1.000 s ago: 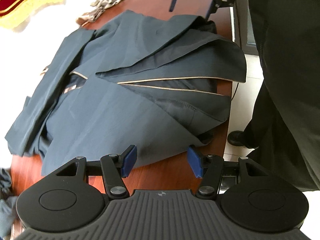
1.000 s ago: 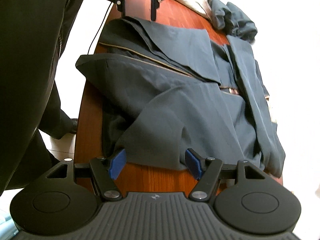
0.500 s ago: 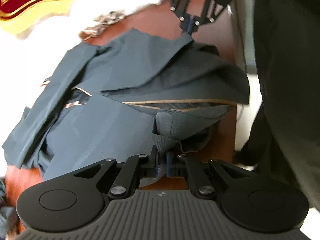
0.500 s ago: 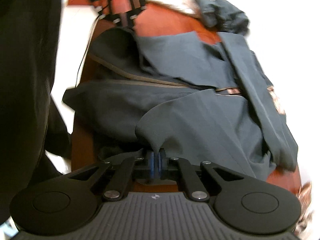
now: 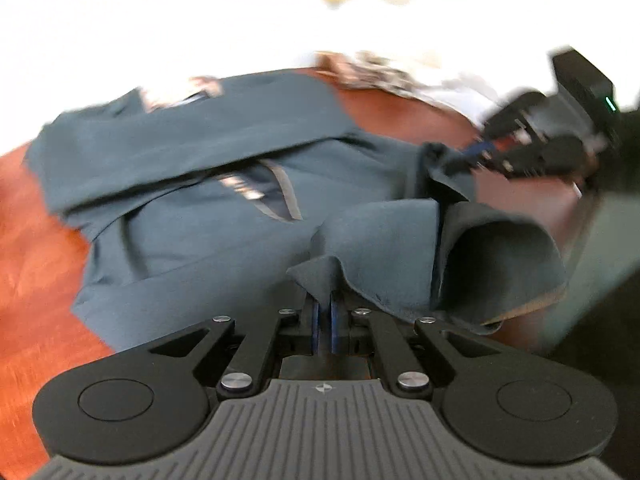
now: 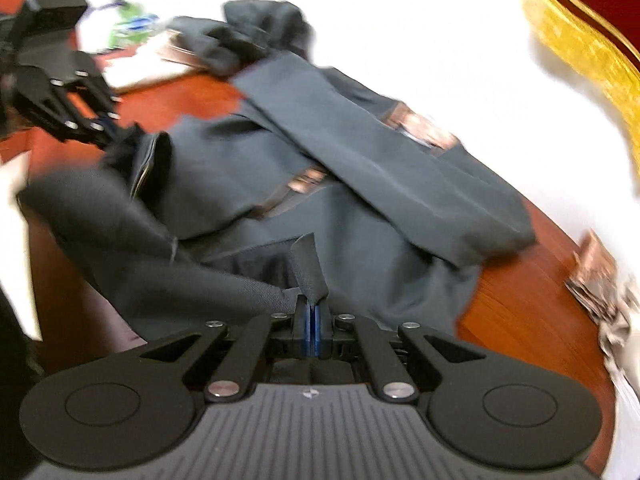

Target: Fold clothes

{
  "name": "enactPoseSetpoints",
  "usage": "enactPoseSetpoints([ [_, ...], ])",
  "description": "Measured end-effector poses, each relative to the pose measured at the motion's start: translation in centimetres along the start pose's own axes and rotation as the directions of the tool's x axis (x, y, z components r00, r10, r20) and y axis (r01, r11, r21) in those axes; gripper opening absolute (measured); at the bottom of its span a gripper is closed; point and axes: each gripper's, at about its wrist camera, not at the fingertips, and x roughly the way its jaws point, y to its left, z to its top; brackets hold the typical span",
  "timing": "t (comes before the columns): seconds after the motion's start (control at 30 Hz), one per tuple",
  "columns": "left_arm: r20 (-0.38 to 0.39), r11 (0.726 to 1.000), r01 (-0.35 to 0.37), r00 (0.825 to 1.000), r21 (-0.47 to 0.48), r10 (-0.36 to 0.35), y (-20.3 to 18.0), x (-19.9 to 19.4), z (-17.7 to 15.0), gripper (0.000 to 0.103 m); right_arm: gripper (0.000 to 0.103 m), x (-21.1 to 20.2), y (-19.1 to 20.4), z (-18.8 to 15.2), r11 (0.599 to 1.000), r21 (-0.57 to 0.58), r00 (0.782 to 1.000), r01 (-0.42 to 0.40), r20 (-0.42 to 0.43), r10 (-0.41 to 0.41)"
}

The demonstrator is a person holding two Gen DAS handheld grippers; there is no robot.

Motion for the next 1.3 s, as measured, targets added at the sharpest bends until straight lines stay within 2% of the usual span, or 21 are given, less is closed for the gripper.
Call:
enactPoseSetpoints([
  [0.13, -0.077, 0.980, -0.122, 0.991, -0.158, 0.111, 2.7, 1.7, 0.5, 0.006, 0.002, 3.2, -2.3, 0.0, 0.993, 0.096, 0.992, 0.071, -0.109, -0.060],
  [0.23, -0.116, 0.975, -0.132, 0.987, -0.179, 0.113, 3.9, 3.1, 0.7, 0.007, 0.004, 4.7, -3.3, -0.3, 0.986, 0.146, 0.987, 0.079, -0.151, -0.057],
  [0.3, -0.131, 0.975, -0.139, 0.984, -0.171, 0.118, 3.9, 3.5, 0.7, 0.011, 0.011, 5.1, -3.4, -0.5, 0.984, 0.154, 0.985, 0.090, -0.159, -0.066],
  [0.4, -0.128, 0.979, -0.140, 0.984, -0.148, 0.122, 3.6, 3.3, 0.8, 0.015, 0.032, 4.8, -3.6, -0.6, 0.982, 0.157, 0.984, 0.110, -0.156, -0.085],
  [0.53, -0.082, 0.981, -0.148, 0.987, -0.128, 0.138, 3.3, 1.5, 1.3, 0.027, 0.043, 2.6, -4.3, -0.6, 0.975, 0.181, 0.987, 0.129, -0.114, -0.110],
  [0.67, -0.058, 0.980, -0.168, 0.985, -0.106, 0.163, 3.2, -0.4, 0.7, 0.032, 0.051, 0.5, -4.6, -0.9, 0.976, 0.175, 0.989, 0.129, -0.092, -0.114],
  [0.73, -0.065, 0.983, -0.157, 0.986, -0.090, 0.151, 2.7, -1.2, 0.1, 0.036, 0.061, -0.1, -4.2, -1.4, 0.978, 0.175, 0.991, 0.116, -0.088, -0.102],
  [0.8, -0.077, 0.987, -0.138, 0.988, -0.077, 0.132, 1.9, -1.6, -1.0, 0.039, 0.066, -0.9, -3.6, -2.5, 0.980, 0.176, 0.993, 0.098, -0.086, -0.084],
  [1.1, -0.121, 0.993, -0.113, 0.987, -0.033, 0.108, -0.5, -0.1, -4.0, 0.045, 0.066, -0.2, 0.3, -5.6, 0.984, 0.173, 0.994, 0.053, -0.107, -0.034],
  [1.3, -0.141, 0.988, -0.154, 0.978, 0.018, 0.155, -0.6, 1.1, -4.4, 0.048, 0.066, 1.0, 2.0, -5.8, 0.988, 0.147, 0.995, 0.039, -0.093, -0.025],
])
